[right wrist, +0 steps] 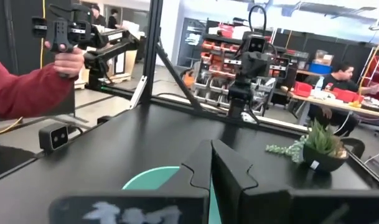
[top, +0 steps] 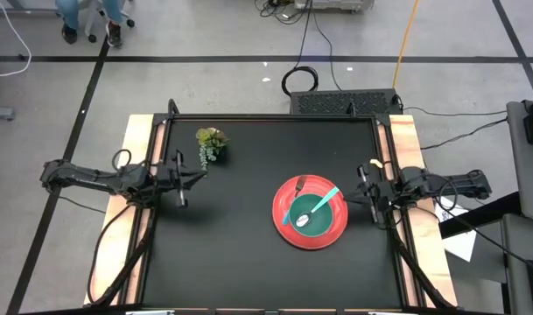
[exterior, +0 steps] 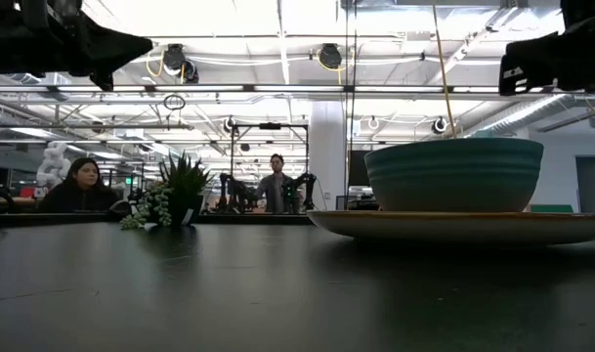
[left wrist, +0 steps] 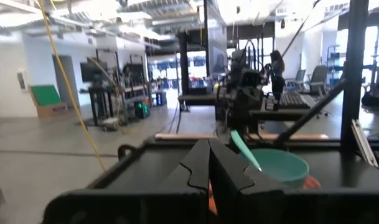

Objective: Set table place
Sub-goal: Return to Home Position

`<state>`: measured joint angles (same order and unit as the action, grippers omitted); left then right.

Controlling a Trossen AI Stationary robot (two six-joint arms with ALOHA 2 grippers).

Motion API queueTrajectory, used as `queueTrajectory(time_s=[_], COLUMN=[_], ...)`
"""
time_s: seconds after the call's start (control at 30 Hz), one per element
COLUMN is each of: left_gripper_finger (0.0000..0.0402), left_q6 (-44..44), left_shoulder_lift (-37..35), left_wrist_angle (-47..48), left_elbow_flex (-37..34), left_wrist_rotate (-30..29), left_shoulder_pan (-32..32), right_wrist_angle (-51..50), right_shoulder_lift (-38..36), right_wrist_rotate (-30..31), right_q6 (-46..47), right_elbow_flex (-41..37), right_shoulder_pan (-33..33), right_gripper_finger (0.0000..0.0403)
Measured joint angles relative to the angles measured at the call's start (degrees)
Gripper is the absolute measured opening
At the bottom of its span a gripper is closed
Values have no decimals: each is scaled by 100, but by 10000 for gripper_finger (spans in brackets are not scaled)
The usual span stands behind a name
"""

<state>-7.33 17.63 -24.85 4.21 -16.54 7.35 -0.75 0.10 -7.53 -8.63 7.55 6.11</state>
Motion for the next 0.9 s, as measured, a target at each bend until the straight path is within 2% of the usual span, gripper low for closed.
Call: queueTrajectory(time_s=[0.27, 0.4, 0.47, 0.57, 0.8, 0.9], left_gripper_finger=[8, 8, 8, 8, 8, 8], left_q6=[303, 326, 361, 531, 499, 417], left_shoulder_lift=[-2, 0, 0, -3, -4, -4], left_wrist_angle=[374, 730, 958, 757, 555, 678], left_elbow_flex=[0, 0, -2, -111, -175, -176], left_wrist_rotate=[446, 713, 687, 529, 585, 947], left_shoulder_pan=[0, 0, -8, -64, -207, -261], right_wrist_angle=[909, 888, 981, 971, 1001, 971], right_shoulder_lift=[-2, 2, -2, 0, 0, 0], right_wrist_rotate=[2, 2, 4, 39, 904, 814], right_q6=[212, 209, 201, 178, 15, 153], right_elbow_flex=[-492, -526, -529, -531, -542, -542], right_shoulder_pan=[0, 0, 0, -12, -17, -17], right_gripper_finger=[0, 0, 0, 0, 0, 0])
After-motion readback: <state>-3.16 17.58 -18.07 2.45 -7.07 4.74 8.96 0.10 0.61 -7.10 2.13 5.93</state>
